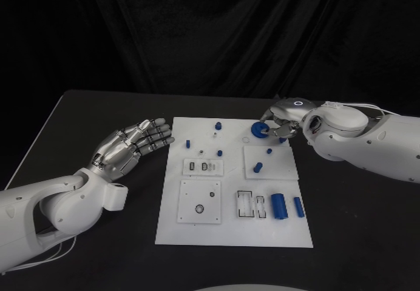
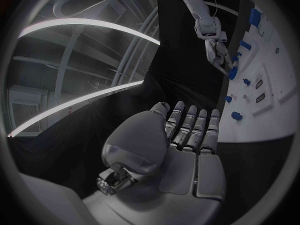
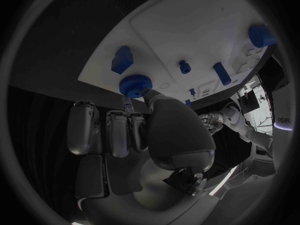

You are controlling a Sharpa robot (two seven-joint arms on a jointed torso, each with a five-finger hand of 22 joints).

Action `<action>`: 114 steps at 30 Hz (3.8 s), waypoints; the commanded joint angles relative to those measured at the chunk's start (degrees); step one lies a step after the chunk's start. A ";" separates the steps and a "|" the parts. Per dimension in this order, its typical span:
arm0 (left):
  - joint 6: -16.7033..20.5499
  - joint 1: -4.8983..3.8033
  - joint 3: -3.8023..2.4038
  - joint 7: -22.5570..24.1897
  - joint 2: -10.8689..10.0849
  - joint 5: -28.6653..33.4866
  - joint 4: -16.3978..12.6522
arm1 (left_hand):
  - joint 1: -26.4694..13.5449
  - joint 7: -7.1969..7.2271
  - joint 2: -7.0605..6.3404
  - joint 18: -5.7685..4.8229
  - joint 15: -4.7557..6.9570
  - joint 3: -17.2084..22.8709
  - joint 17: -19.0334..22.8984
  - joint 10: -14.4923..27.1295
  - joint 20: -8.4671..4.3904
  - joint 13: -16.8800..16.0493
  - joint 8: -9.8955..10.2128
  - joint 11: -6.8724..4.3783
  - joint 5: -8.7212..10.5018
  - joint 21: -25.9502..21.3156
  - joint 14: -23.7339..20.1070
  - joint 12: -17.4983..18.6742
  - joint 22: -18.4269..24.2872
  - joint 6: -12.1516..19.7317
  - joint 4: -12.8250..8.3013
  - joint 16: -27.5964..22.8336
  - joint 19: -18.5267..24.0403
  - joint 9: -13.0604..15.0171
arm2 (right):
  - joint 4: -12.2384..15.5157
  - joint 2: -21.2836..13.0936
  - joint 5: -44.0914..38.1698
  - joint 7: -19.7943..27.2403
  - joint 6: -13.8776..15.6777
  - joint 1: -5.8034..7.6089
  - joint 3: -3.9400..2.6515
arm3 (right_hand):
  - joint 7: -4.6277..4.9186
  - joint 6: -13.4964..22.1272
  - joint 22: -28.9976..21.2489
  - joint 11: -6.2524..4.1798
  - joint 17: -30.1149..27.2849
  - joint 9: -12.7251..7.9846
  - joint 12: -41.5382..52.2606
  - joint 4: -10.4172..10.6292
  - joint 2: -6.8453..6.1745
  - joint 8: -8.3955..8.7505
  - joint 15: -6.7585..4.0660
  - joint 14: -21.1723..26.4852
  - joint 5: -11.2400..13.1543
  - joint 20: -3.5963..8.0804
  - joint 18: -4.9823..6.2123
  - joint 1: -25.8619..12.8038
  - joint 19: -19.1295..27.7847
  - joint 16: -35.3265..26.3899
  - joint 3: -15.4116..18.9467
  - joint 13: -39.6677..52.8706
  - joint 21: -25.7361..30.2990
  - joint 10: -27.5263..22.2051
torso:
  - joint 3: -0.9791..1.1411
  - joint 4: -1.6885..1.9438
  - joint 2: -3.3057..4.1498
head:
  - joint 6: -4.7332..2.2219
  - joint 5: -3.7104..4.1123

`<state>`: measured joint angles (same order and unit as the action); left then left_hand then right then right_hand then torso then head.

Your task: Assemble the parts on the task board

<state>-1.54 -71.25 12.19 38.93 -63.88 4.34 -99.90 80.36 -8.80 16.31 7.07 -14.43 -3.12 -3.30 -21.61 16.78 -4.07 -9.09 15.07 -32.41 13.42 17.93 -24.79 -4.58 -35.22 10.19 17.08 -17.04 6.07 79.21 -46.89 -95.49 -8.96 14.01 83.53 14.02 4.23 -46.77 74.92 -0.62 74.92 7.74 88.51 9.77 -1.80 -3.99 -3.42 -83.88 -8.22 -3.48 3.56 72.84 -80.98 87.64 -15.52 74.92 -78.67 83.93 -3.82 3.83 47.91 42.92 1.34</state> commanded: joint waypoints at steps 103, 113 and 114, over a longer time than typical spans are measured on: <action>-0.90 0.26 -0.05 0.17 0.83 0.19 0.45 | -0.57 -0.60 0.08 -1.30 -0.46 1.67 -0.01 -0.10 -0.09 -0.07 -0.22 0.56 -0.53 0.26 -0.28 -0.23 0.06 0.05 -0.10 0.49 -0.51 -0.06 | 0.66 13.34 -0.08 -0.11 -1.49 0.91 -0.04 | 0.60 0.21 6.54 0.96 9.09 11.74 -4.18 -3.91 -0.05 -4.15 0.73 -2.00 -1.68 -0.29 0.89 2.74 2.80 -4.85 -0.53 7.56 6.66 -4.90 | 0.09 0.06 0.00 | 1.14 -0.01; -0.85 0.26 -0.05 0.10 0.81 0.19 0.43 | -0.64 -0.64 0.04 -1.33 -0.49 1.94 -0.03 -0.11 -0.09 -0.07 -0.22 0.56 -0.54 0.28 -0.22 -0.25 0.06 0.05 -0.13 0.61 -0.54 -0.06 | 0.31 13.51 -0.08 -1.77 -1.69 0.81 -0.05 | 0.88 2.40 5.39 1.25 7.84 9.06 -5.96 -4.68 -0.17 -0.73 1.04 -0.81 -3.70 -0.58 1.51 4.18 4.63 -6.70 -2.56 5.62 10.11 -7.75 | -0.02 -0.13 -0.03 | 1.11 -0.18; -0.87 0.26 -0.05 0.08 0.84 0.20 0.44 | -0.64 -0.64 0.04 -1.33 -0.49 1.94 -0.03 -0.11 -0.09 -0.07 -0.22 0.56 -0.54 0.28 -0.22 -0.25 0.06 0.05 -0.13 0.61 -0.54 -0.06 | 0.27 13.55 -0.08 -1.90 -1.59 0.80 -0.05 | 1.01 2.44 5.29 1.34 7.73 8.92 -6.10 -4.59 -0.07 -0.59 1.10 -0.71 -3.88 -0.61 1.57 4.09 4.78 -6.86 -2.69 5.47 10.40 -7.97 | -0.02 -0.13 -0.03 | 1.11 -0.18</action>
<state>-1.87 -71.09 12.18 38.56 -63.16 4.38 -99.37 80.36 -9.00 16.31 6.15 -14.64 -1.55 -3.29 -21.80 16.58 -4.09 -9.09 15.26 -32.62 13.42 17.72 -24.79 -4.58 -35.01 10.19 17.29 -17.24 6.06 79.52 -33.40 -95.30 -8.80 13.20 84.48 14.00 4.94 -44.62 74.91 0.63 74.90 16.79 82.59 5.15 -1.73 -4.81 -2.84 -84.03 -11.91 -4.20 4.52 76.57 -76.57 80.97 -17.98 74.93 -68.47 76.34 -3.79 3.78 47.89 44.04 1.21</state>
